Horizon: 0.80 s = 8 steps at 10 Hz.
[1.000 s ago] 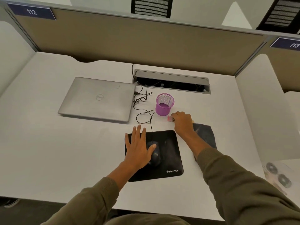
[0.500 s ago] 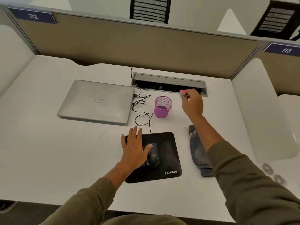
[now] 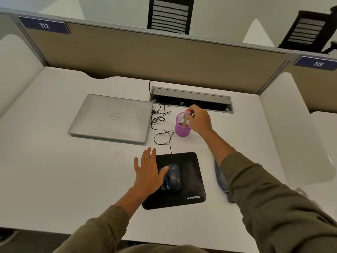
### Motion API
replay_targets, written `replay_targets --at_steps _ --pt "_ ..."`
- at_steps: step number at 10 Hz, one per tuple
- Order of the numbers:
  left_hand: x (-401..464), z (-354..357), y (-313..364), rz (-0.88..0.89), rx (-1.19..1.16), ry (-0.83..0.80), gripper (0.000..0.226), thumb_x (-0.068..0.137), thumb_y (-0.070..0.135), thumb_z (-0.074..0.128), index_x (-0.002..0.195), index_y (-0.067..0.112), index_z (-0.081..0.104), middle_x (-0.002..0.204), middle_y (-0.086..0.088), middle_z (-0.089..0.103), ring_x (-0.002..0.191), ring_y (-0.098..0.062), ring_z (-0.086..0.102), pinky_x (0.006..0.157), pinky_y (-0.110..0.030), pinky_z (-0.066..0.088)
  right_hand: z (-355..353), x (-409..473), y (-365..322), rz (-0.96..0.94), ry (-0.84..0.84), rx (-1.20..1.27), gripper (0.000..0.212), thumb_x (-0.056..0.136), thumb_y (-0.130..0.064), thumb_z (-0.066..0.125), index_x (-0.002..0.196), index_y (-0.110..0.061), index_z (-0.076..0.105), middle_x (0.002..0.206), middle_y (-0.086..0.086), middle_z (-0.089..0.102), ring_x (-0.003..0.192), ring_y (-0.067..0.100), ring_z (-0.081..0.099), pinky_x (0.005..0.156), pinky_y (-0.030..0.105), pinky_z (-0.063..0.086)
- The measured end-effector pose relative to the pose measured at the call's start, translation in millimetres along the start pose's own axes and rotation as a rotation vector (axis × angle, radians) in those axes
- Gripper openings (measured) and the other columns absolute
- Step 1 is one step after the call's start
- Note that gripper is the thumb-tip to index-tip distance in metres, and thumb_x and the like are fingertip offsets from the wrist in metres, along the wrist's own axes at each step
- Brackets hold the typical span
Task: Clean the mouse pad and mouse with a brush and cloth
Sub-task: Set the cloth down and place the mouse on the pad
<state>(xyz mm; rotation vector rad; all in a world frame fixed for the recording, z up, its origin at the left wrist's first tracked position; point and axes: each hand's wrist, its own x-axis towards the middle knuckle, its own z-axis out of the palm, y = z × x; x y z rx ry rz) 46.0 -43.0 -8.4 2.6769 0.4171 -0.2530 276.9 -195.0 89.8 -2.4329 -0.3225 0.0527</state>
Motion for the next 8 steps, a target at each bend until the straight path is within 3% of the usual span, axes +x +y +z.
replay_targets --at_steps 1,3,6,8 --pt "-1 3 -8 0.000 -0.010 0.024 0.090 0.096 0.074 0.026 0.164 0.021 0.001 0.173 -0.004 -0.002 0.160 -0.026 -0.004 0.124 -0.057 -0.007 4 1 0 0.046 -0.047 -0.059 0.017 0.100 -0.018 0.066 0.117 -0.013 0.067 0.120 0.009 0.071 0.111 0.029 0.065 0.096 0.048 0.057" --pt "-3 4 -17 -0.004 -0.013 0.036 0.088 0.099 0.071 0.031 0.165 0.020 0.003 0.173 -0.005 0.000 0.160 -0.026 -0.003 0.123 -0.055 -0.009 6 5 -5 0.117 -0.046 -0.087 0.028 0.101 -0.016 0.065 0.129 -0.016 0.066 0.127 0.009 0.069 0.118 0.030 0.063 0.103 0.048 0.053" --pt "0 -15 -17 -0.006 -0.017 0.038 0.088 0.099 0.069 0.036 0.164 0.020 0.002 0.173 -0.006 0.001 0.160 -0.026 -0.002 0.125 -0.056 -0.005 -4 -5 -14 0.178 -0.064 -0.050 0.061 0.092 -0.005 0.073 0.149 -0.015 0.052 0.137 0.009 0.063 0.128 0.030 0.058 0.107 0.051 0.050" --pt "9 -27 -21 0.024 0.013 0.071 0.090 0.098 0.069 0.037 0.164 0.019 0.003 0.173 -0.005 -0.002 0.160 -0.026 -0.004 0.126 -0.057 -0.001 -1 -37 -18 0.120 0.005 -0.070 0.060 0.097 -0.023 0.072 0.151 -0.016 0.048 0.155 0.008 0.048 0.140 0.028 0.047 0.112 0.046 0.048"
